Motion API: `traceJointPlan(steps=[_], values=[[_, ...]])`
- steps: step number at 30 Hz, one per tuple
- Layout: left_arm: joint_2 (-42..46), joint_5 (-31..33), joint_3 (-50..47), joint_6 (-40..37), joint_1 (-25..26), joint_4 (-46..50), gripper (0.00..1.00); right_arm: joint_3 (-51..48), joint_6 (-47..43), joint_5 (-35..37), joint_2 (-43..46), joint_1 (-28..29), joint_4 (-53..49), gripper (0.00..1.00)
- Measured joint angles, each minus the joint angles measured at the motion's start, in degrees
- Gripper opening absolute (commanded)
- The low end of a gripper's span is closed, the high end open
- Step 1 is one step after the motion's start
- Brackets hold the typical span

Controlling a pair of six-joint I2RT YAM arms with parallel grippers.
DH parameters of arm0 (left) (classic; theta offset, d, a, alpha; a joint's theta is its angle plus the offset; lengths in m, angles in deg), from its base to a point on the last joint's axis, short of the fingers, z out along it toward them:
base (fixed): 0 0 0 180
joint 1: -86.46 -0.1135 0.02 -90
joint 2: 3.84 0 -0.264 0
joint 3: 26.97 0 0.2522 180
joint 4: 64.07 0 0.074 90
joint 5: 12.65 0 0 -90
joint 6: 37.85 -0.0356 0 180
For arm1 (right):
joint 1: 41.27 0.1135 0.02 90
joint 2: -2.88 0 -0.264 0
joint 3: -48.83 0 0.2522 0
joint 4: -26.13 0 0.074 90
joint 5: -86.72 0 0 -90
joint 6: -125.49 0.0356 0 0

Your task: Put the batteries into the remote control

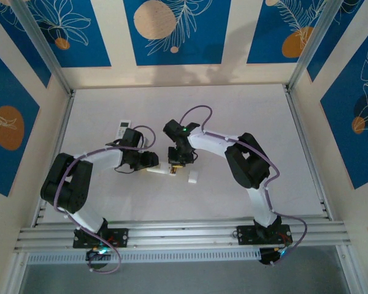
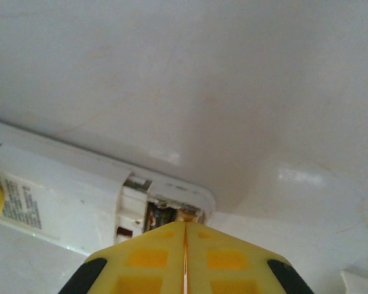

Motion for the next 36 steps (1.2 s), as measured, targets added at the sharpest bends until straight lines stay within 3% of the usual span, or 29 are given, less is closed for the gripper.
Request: traceJointPlan(steps=[11,16,23,27,30,33,36], values=[[0.0,0.0,0.0,0.0,0.0,0.0,0.57,-0.1,0.0,0.4,-0.1,0.7,0.3,0.09],[0.7,0.0,0.0,0.0,0.3,0.1,0.67,-0.6,-0.8,0.5,0.5,0.5,0.8,0.13],[6.9,3.2,0.1,-1.1,0.8,3.3,0.86,-8.2,-3.7,4.6,12.5,-0.2,1.4,0.47],[13.0,5.3,0.2,-1.9,0.8,3.9,0.90,-11.8,-1.2,5.6,17.6,-1.4,0.1,0.62],[16.1,6.0,0.2,-2.2,0.8,3.9,0.92,-15.4,0.7,6.0,17.7,-1.4,-0.7,0.80],[17.0,6.4,0.2,-2.2,0.8,3.9,0.93,-18.8,0.4,4.9,17.4,-1.2,-1.0,0.81],[17.0,6.5,0.2,-2.7,0.8,4.2,0.94,-20.5,-5.7,3.4,17.2,-1.2,0.6,0.83]])
